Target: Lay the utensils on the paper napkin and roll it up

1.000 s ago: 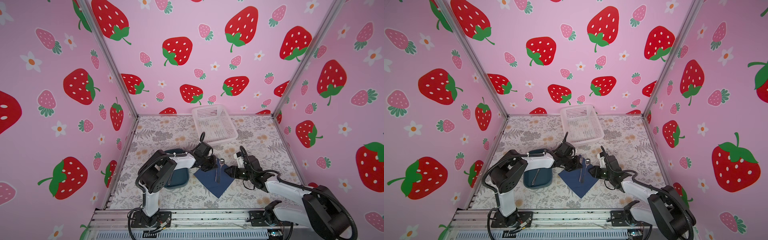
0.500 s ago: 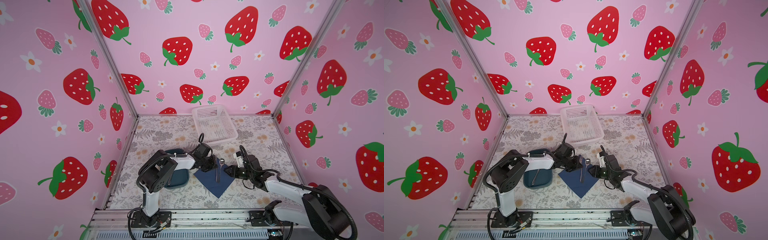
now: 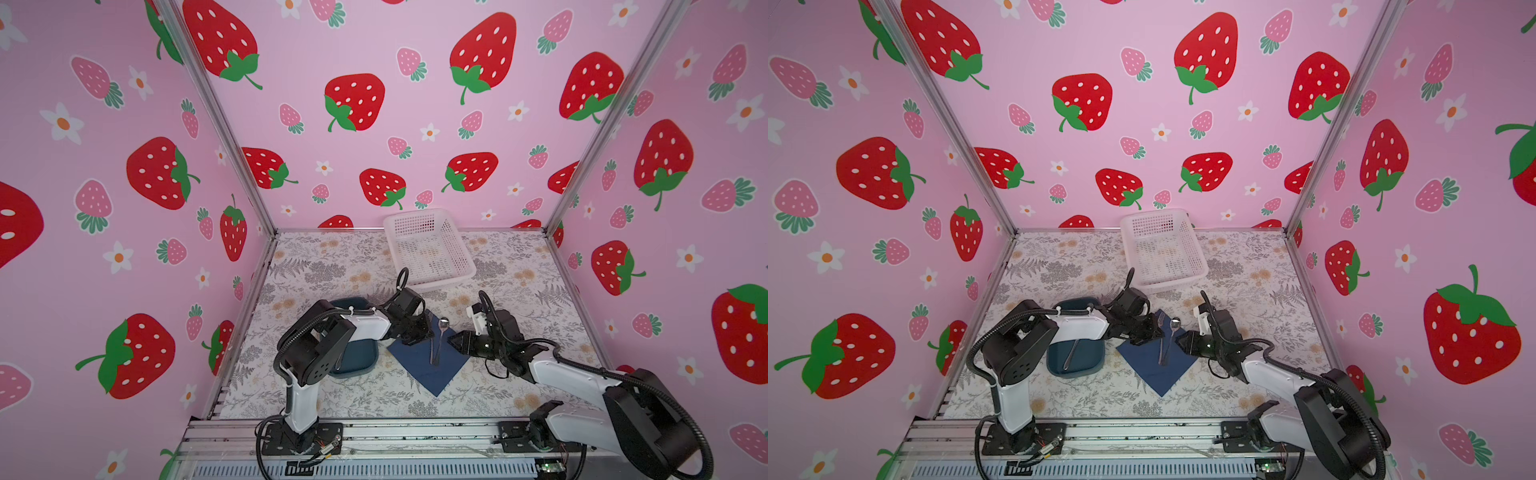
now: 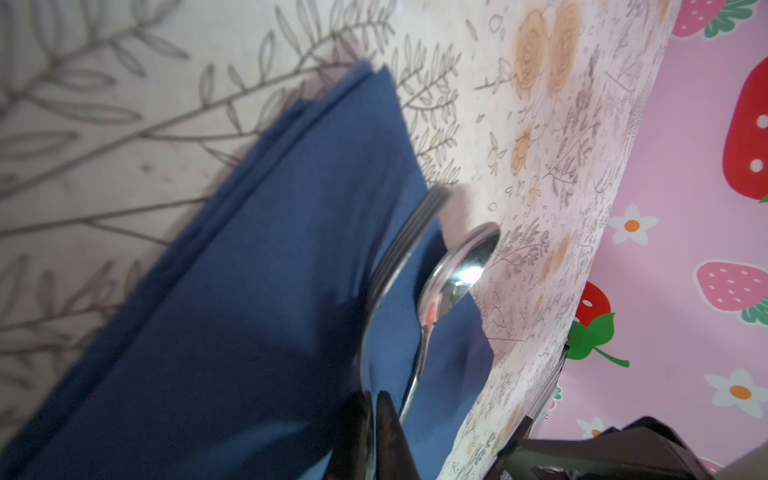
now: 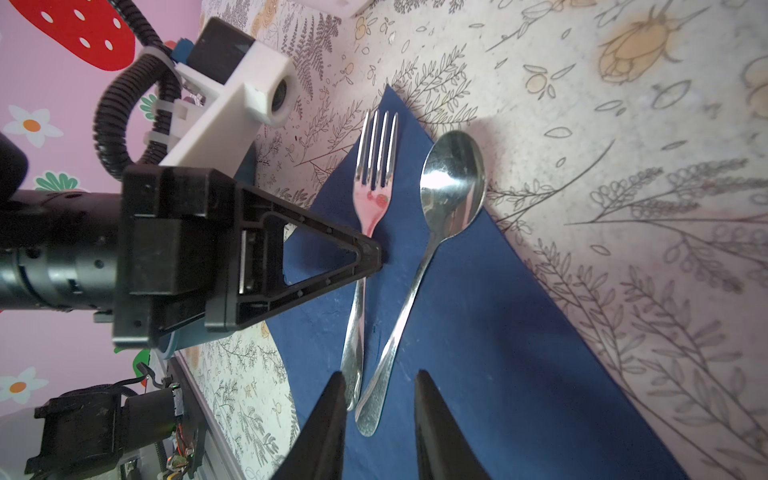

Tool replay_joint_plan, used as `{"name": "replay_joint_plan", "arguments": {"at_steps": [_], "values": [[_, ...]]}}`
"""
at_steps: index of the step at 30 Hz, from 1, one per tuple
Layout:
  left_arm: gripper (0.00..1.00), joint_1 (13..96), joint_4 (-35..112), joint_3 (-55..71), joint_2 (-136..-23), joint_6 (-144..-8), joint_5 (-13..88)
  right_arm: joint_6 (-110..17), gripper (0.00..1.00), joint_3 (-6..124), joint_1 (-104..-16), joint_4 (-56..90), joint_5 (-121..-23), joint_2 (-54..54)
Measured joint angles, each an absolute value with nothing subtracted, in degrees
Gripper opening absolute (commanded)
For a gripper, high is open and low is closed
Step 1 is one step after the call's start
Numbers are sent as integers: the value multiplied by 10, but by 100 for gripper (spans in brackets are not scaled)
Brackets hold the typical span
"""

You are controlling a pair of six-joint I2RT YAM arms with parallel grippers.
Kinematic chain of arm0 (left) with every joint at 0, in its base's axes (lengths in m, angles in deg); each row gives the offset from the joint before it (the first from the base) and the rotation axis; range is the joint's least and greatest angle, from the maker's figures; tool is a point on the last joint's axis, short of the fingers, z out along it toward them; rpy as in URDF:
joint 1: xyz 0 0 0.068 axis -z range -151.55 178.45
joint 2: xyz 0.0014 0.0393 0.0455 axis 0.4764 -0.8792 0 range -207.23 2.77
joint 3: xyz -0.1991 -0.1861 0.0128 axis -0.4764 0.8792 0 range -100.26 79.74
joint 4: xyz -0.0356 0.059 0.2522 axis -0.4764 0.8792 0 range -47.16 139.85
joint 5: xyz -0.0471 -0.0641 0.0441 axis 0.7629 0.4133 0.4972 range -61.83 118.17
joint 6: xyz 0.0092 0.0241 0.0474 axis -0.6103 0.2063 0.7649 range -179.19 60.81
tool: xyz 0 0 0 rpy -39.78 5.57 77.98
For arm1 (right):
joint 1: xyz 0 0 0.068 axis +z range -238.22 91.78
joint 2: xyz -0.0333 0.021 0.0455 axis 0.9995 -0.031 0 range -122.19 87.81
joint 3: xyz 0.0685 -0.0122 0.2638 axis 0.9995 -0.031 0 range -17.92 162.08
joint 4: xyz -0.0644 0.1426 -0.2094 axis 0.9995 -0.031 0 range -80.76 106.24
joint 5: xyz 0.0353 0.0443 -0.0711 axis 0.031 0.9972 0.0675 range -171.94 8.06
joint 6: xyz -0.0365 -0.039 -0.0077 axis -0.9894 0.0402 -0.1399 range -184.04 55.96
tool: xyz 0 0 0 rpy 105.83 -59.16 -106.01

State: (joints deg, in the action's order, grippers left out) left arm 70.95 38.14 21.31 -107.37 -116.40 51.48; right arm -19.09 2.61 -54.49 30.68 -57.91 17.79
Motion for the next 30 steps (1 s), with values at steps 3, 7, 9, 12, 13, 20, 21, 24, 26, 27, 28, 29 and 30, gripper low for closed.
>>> {"name": "replay_joint_plan", "arguments": {"at_steps": [3,7,9,12,13,20,21,24,26,27,28,29,30], "values": [[15,712,382,213,-1073,-1162,508,-191,31,26,-545,307,-579,178],[16,714,383,213,-1072,-1160,502,-191,31,26,-545,307,-579,178],[16,716,384,213,-1071,-1160,498,-191,31,27,-545,307,-579,178],[17,717,393,213,-1066,-1160,492,-191,32,29,-545,305,-579,178],[17,718,396,213,-1064,-1160,491,-191,32,31,-545,304,-579,178],[33,722,406,242,-1014,-1167,475,-188,32,49,-545,303,-577,151],[33,724,407,247,-1001,-1167,470,-188,32,51,-545,303,-578,146],[32,728,407,264,-963,-1169,459,-187,32,60,-545,303,-580,127],[28,729,410,275,-945,-1173,451,-187,32,69,-545,303,-580,113],[27,730,412,279,-941,-1175,447,-186,32,72,-545,304,-580,107],[25,730,414,284,-938,-1178,444,-186,32,76,-545,305,-581,100],[23,730,415,289,-937,-1180,440,-186,32,79,-545,307,-581,93],[21,730,416,295,-937,-1184,438,-186,32,82,-545,308,-581,86]]}}
